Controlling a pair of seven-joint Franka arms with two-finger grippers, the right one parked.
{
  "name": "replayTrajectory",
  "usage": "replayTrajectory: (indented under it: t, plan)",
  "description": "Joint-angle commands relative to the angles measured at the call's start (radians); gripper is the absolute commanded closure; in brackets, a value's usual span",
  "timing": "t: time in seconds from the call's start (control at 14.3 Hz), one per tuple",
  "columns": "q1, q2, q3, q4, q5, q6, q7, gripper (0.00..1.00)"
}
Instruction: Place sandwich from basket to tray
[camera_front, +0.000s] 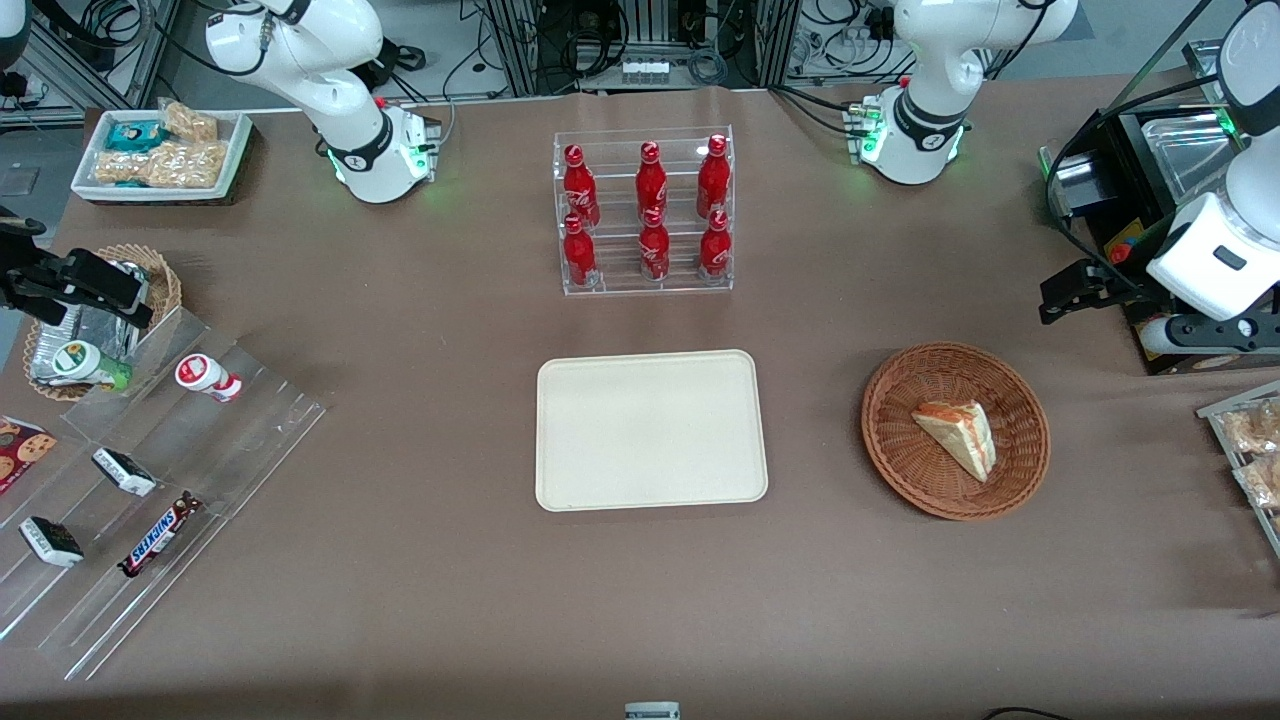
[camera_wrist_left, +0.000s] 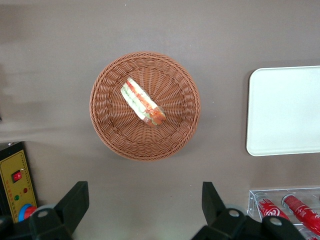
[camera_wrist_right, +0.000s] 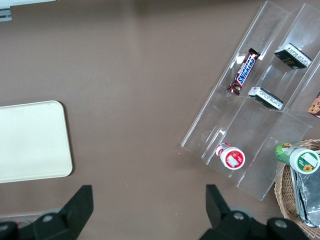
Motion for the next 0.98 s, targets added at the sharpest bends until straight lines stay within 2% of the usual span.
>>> replayTrajectory:
  t: [0.0, 0.91]
  plan:
    - [0.0, 0.003, 0.005, 0.012, -0.01, 0.002, 0.008, 0.0]
    - [0.003, 0.006, 0.006, -0.011, -0.004, 0.008, 0.007, 0.0]
